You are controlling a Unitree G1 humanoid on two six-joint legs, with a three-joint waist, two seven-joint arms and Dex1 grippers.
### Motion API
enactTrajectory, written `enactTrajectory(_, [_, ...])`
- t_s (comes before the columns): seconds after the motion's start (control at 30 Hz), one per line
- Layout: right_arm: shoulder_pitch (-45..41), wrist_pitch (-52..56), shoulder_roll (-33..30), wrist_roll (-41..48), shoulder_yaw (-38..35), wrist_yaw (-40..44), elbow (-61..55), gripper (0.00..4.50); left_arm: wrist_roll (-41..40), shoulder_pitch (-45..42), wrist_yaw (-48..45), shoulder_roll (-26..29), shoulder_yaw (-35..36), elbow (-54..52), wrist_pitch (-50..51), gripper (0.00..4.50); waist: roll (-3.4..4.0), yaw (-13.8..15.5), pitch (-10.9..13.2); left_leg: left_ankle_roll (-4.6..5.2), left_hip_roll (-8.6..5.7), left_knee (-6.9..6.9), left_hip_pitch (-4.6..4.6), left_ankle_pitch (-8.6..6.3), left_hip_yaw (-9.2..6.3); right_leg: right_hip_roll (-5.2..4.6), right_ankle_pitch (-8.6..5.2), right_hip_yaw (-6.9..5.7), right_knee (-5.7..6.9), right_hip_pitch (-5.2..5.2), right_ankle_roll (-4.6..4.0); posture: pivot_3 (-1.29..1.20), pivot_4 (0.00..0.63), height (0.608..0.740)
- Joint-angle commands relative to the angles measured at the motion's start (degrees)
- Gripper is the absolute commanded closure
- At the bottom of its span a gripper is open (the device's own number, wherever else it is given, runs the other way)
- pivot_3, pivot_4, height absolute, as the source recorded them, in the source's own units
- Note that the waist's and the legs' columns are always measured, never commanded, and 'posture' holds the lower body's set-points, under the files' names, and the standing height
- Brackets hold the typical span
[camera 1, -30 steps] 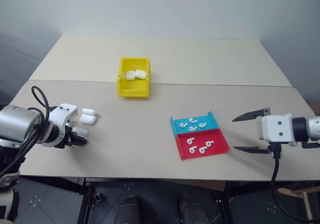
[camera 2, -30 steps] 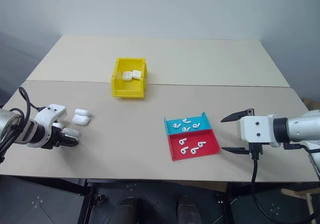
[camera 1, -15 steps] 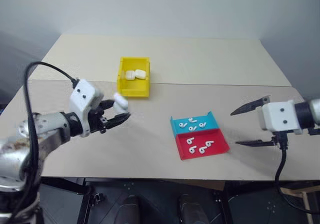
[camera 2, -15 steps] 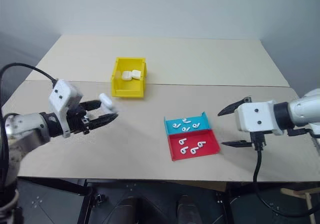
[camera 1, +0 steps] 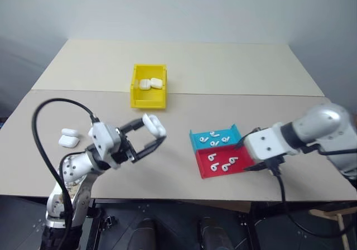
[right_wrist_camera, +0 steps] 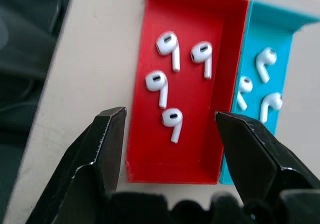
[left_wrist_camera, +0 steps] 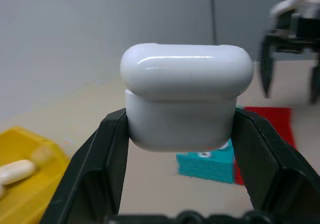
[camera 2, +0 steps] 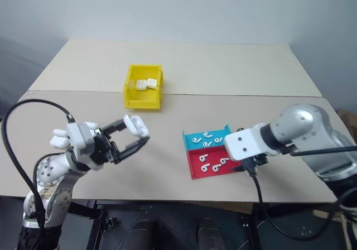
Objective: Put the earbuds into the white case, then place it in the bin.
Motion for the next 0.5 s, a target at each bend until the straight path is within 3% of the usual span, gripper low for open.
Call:
enactTrajectory(0.03, [-3.5, 0.3, 2.0, -6.4, 4.1, 1.0, 2.1, 1.14, -2.1, 1.1, -3.5, 0.3, -1.1, 0.0, -3.9, 1.73, 0.0, 0.1, 0.0, 0.0, 0.0, 0.0, 0.0, 0.0, 0.0, 0.0, 0.0, 0.0, 0.0, 0.0, 0.0, 0.0, 0.15, 0.74])
enactTrajectory(0.23, [-5.6, -0.8, 5.6, -11.5, 7.5, 1.4, 6.1, 1.14, -2.7, 2.2, -5.2, 0.7, -1.3, 0.5, -6.5, 1.73, 0.0, 0.2, 0.0, 0.0, 0.0, 0.0, -0.02, 0.0, -0.01, 0.0, 0.0, -0.02, -0.02, 0.0, 0.0, 0.0, 0.15, 0.74])
enactTrajectory(0.33, [-5.7, -2.3, 6.1, -12.3, 8.0, 2.3, 6.9, 1.73, -2.1, 2.2, -4.6, 1.0, -1.5, 0.0, -6.6, 1.73, 0.0, 0.2, 0.0, 0.0, 0.0, 0.0, -0.02, 0.0, -0.01, 0.0, 0.0, -0.02, -0.01, 0.0, 0.0, 0.0, 0.15, 0.74])
enactTrajectory(0.43, [-5.5, -3.8, 6.4, -13.2, 8.0, 2.5, 7.6, 2.66, -1.5, 2.2, -4.1, 0.9, -1.9, -0.2, -7.3, 1.73, 0.0, 0.2, 0.0, 0.0, 0.0, 0.0, 0.0, 0.0, -0.02, 0.0, 0.0, -0.02, -0.01, 0.02, 0.0, 0.0, 0.15, 0.74])
enactTrajectory(0.5, [-5.7, -4.5, 6.8, -14.1, 8.1, 2.1, 8.5, 2.66, -1.8, 2.1, -4.0, 0.8, -2.0, -0.6, -7.5, 1.73, 0.0, 0.2, 0.0, 0.0, 0.0, 0.0, 0.01, 0.0, -0.01, 0.0, 0.0, -0.02, -0.01, 0.02, 0.0, 0.0, 0.15, 0.74])
